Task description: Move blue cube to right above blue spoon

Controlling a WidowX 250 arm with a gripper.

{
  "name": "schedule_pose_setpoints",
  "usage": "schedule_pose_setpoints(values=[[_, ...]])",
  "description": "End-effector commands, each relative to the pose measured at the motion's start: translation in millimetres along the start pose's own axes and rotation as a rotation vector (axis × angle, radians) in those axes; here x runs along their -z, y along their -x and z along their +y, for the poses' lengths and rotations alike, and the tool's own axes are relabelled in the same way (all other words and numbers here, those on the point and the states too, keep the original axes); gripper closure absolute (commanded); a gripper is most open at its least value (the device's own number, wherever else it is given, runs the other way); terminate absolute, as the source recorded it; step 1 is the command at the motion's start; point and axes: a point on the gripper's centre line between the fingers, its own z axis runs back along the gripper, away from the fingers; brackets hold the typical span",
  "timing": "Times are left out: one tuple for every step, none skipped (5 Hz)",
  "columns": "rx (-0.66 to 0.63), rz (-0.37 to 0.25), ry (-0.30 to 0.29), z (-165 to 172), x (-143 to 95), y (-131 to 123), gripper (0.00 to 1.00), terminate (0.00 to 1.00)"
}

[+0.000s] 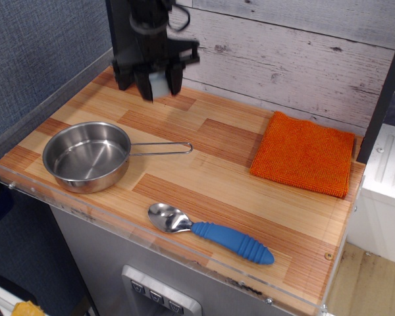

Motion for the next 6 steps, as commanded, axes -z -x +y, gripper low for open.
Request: schedule_pose_setpoints(values=[[0.084, -0.07, 0.073, -32.9, -59.2, 34.9, 1.0, 0.0], [0.146, -0.068, 0.101, -46.0, -75.9, 67.7, 1.0, 0.0], [0.229, -0.064, 0.137, -60.6, -85.9, 99.6, 1.0, 0.0], [0.289, -0.037, 0.159, -70.7, -84.5, 125.4, 1.0, 0.0], [0.366, -0.033, 0.165, -75.1, -76.1, 142.7, 1.0, 0.0], [0.412, -0.017, 0.171, -78.8, -63.6, 153.0, 1.0, 0.0]])
